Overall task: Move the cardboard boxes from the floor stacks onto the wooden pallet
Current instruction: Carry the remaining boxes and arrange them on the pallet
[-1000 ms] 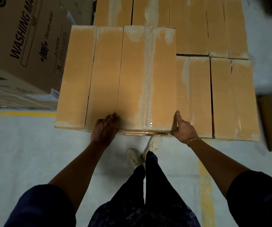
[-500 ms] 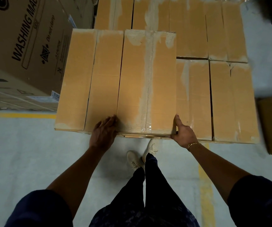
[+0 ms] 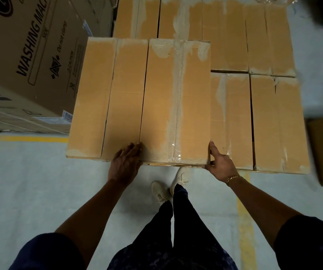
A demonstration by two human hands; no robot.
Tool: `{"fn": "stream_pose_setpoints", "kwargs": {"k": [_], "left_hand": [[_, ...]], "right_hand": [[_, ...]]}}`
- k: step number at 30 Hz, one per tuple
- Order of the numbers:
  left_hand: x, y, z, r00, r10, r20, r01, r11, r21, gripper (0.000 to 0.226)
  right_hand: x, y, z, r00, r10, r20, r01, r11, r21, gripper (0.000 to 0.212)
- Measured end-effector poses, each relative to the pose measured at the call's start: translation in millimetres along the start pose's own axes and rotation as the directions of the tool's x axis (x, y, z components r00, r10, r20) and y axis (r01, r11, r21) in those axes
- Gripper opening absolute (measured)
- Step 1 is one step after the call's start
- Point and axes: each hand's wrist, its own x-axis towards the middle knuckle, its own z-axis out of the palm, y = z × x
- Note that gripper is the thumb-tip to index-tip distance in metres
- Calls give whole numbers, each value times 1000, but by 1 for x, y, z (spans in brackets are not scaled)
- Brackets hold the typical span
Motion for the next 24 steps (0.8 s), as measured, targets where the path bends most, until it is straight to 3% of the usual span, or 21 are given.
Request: {"fn": "stream_pose_setpoints", "kwargs": {"k": [7, 18, 24], "left_hand": [[-3, -1, 1, 1000, 17, -5, -17, 1000, 0, 47], [2, -4, 0, 997, 65, -45, -65, 998, -19, 56], [6, -3, -1, 979, 162, -122, -165, 986, -10, 14]], "right_hand": [[-3, 1, 1, 1000, -1, 4, 0, 1000, 17, 104], [2, -2, -5, 999, 29, 42, -34, 991, 128, 112], [6, -5, -2, 998, 57, 36, -60, 994, 93, 114]]}}
